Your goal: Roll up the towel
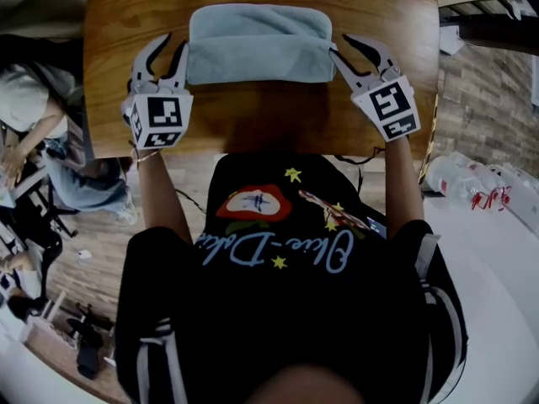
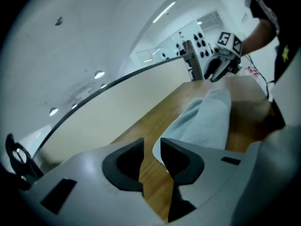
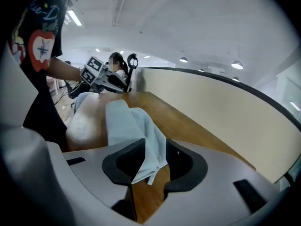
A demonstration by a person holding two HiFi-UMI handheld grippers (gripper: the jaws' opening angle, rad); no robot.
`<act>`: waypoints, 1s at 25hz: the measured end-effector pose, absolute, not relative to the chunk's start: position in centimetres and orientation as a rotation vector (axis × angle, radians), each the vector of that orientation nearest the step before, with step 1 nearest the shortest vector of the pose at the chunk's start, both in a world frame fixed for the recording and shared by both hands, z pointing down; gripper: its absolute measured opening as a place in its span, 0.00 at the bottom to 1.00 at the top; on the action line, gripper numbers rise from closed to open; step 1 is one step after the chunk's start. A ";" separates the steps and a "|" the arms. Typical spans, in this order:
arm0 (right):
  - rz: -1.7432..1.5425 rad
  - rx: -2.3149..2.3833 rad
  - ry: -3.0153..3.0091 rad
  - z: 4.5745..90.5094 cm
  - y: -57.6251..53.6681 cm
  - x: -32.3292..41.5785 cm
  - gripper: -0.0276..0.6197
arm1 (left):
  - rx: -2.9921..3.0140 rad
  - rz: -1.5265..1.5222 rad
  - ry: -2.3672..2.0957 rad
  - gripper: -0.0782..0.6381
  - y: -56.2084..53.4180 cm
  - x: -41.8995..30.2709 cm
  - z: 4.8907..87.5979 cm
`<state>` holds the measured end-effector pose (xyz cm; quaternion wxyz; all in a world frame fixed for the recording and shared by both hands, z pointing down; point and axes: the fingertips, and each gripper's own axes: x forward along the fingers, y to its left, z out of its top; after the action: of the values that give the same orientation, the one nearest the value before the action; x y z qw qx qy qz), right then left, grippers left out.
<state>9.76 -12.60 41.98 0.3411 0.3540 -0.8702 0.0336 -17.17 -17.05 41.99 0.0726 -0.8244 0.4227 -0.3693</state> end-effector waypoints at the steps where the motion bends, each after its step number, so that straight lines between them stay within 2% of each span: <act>1: 0.063 0.873 -2.281 41.7 -11.6 9.4 0.21 | -2.452 -1.128 1.190 0.23 -16.1 -16.8 41.6; 7: -0.093 0.509 -2.175 45.4 -5.4 6.7 0.24 | -2.343 -1.429 0.764 0.23 -9.4 -16.3 46.6; 10: -0.130 0.427 -2.069 48.4 -4.9 6.7 0.28 | -2.301 -1.495 0.746 0.24 -8.7 -16.7 49.2; 14: -0.139 0.440 -2.024 50.0 -6.1 6.9 0.28 | -2.226 -1.491 0.799 0.25 -9.5 -16.5 50.4; 15: -0.131 0.444 -2.027 49.9 -6.2 6.9 0.25 | -2.226 -1.490 0.798 0.25 -9.7 -16.3 50.4; 16: -0.119 0.442 -2.032 49.8 -6.2 6.9 0.17 | -2.230 -1.490 0.790 0.25 -9.7 -16.2 50.3; 18: -0.084 0.420 -2.050 49.6 -5.8 6.9 0.13 | -2.257 -1.490 0.761 0.23 -9.4 -16.3 50.2; 25: 0.177 0.346 -2.196 47.4 -1.8 6.4 0.13 | -2.492 -1.522 0.583 0.20 -5.4 -17.2 48.6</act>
<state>6.40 -1.81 47.37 0.4400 0.1392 -0.8843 0.0713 -17.23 -5.38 48.64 0.0821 -0.8341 0.1951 -0.5093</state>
